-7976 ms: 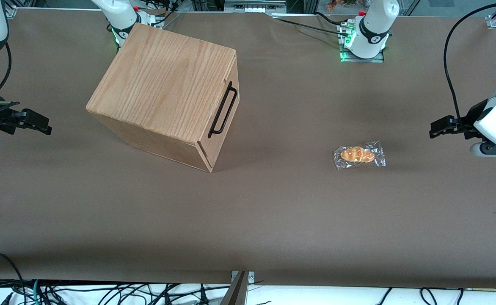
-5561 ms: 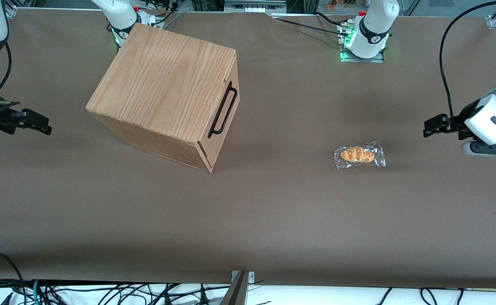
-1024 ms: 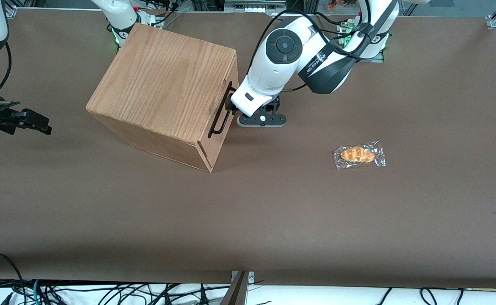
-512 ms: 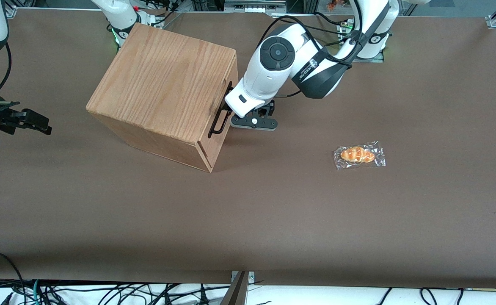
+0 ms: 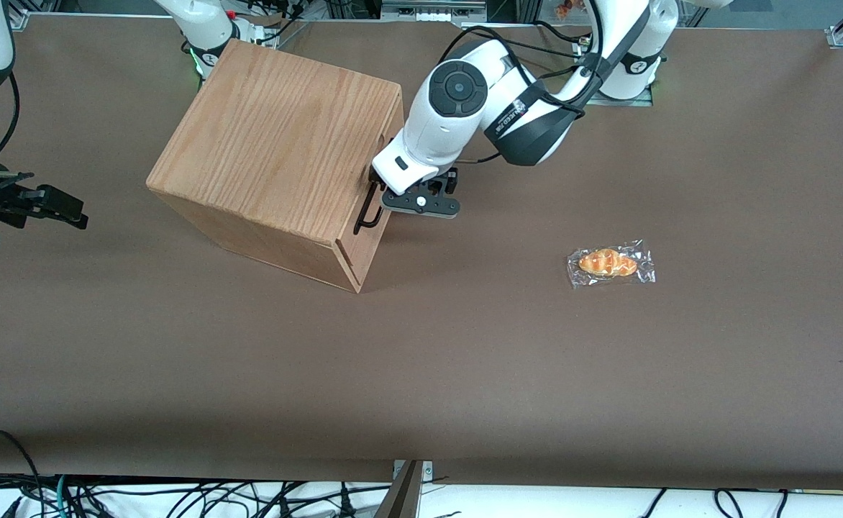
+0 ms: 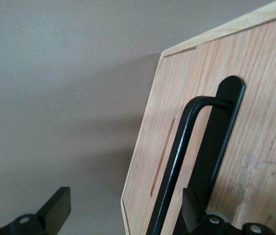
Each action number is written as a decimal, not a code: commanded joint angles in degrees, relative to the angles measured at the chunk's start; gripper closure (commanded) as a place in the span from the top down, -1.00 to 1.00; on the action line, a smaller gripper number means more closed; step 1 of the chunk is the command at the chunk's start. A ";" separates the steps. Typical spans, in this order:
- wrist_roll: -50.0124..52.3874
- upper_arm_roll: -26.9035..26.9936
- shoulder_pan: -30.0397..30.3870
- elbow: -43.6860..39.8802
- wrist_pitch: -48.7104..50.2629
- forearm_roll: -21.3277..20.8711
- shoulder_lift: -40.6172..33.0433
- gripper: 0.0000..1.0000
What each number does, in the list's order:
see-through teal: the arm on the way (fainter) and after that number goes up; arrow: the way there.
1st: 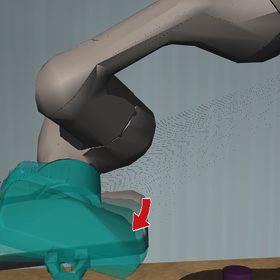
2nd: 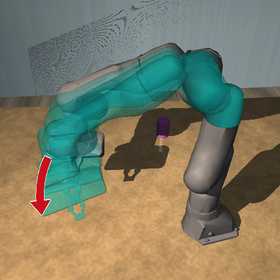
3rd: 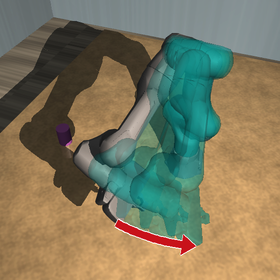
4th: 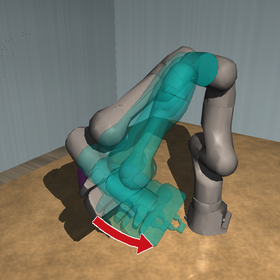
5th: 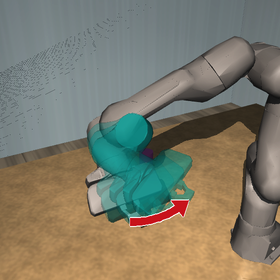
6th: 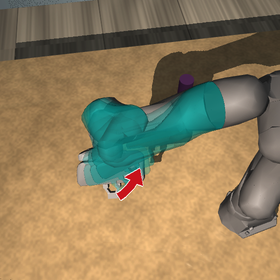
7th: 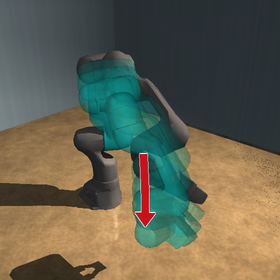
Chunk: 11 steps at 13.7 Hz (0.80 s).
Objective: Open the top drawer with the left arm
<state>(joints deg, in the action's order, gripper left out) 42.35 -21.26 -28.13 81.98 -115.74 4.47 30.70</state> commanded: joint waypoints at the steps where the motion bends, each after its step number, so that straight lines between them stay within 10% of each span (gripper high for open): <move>1: -1.30 0.16 -0.43 -2.35 0.34 0.72 1.47 1.00; 11: -3.41 0.60 0.10 -1.56 0.34 -0.16 1.91 1.00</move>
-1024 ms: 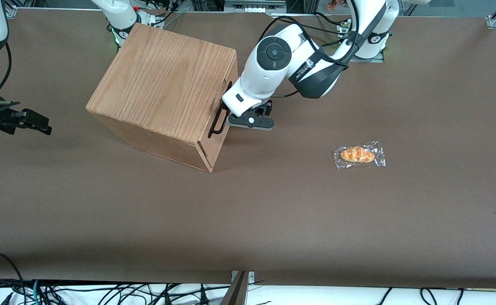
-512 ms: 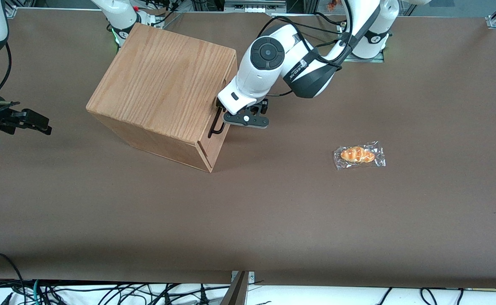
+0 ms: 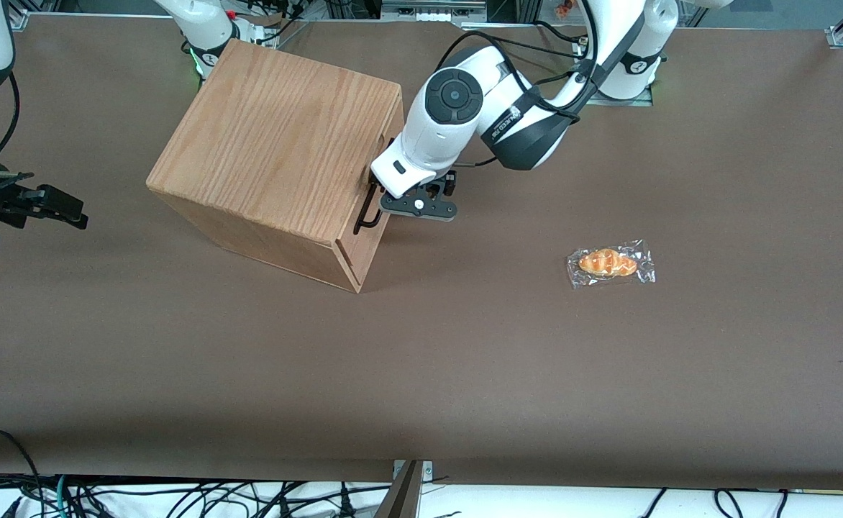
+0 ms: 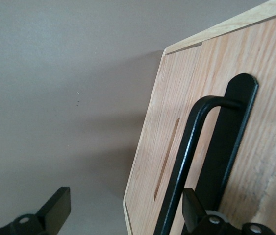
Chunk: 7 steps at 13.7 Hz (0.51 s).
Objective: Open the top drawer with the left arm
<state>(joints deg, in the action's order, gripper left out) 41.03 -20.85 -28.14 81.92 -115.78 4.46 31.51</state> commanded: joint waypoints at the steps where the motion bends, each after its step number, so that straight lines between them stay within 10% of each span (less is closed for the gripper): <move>1: -2.10 0.28 0.10 -1.41 0.38 -0.16 1.10 1.00; 7: -2.01 0.37 0.98 -1.06 1.17 -0.60 0.66 1.00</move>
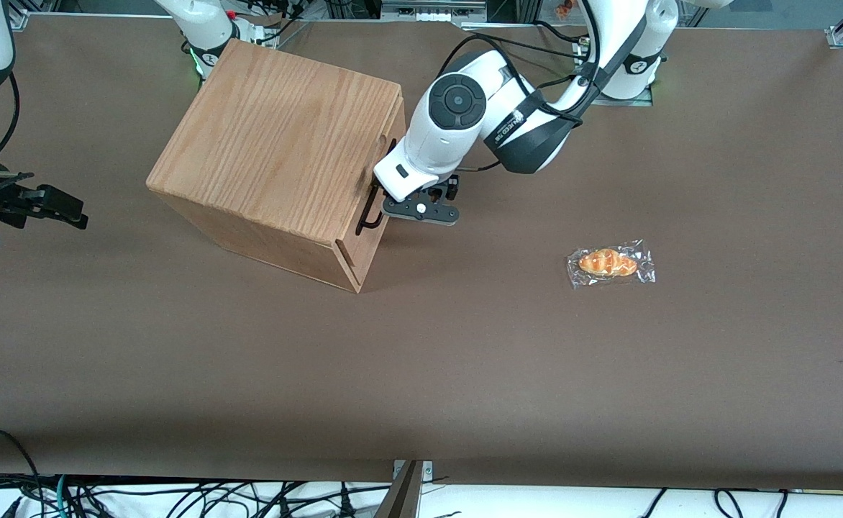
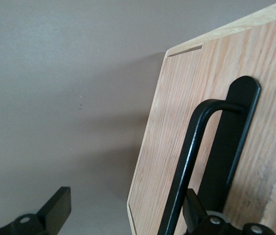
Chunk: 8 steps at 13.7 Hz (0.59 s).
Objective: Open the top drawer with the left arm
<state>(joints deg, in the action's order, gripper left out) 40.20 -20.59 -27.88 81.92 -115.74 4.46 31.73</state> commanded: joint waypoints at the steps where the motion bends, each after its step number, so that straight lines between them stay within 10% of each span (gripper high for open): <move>1: -1.09 0.11 0.81 -1.06 1.31 -0.60 0.27 1.00; 8: -3.82 0.11 3.88 -0.27 3.94 -0.60 -1.05 1.00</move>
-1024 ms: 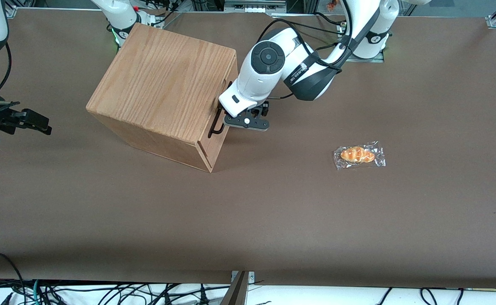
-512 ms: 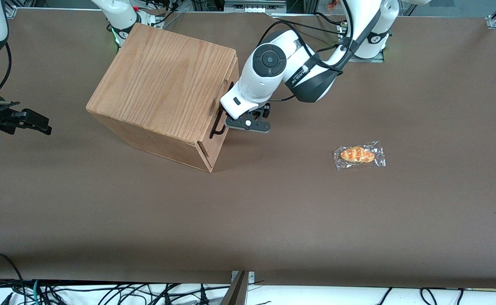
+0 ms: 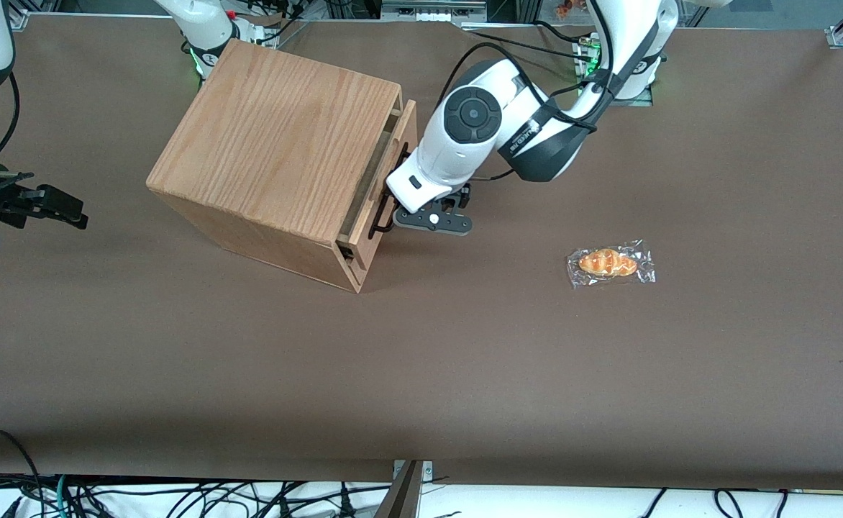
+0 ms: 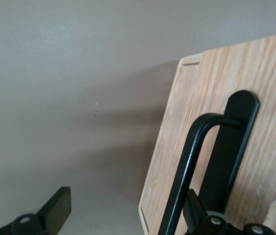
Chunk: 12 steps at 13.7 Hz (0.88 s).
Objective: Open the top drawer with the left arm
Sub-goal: 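Pull the handle outward from the cabinet with the left gripper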
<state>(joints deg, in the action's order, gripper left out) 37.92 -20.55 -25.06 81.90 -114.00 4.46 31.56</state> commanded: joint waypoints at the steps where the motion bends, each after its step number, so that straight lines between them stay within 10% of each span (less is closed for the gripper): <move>1: -1.53 0.15 1.06 -0.25 2.55 -0.60 -0.97 1.00; 12: -3.73 0.24 3.43 -0.07 6.68 -0.60 -2.64 1.00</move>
<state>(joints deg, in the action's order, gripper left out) 35.99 -20.36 -22.13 81.83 -108.67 4.45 29.75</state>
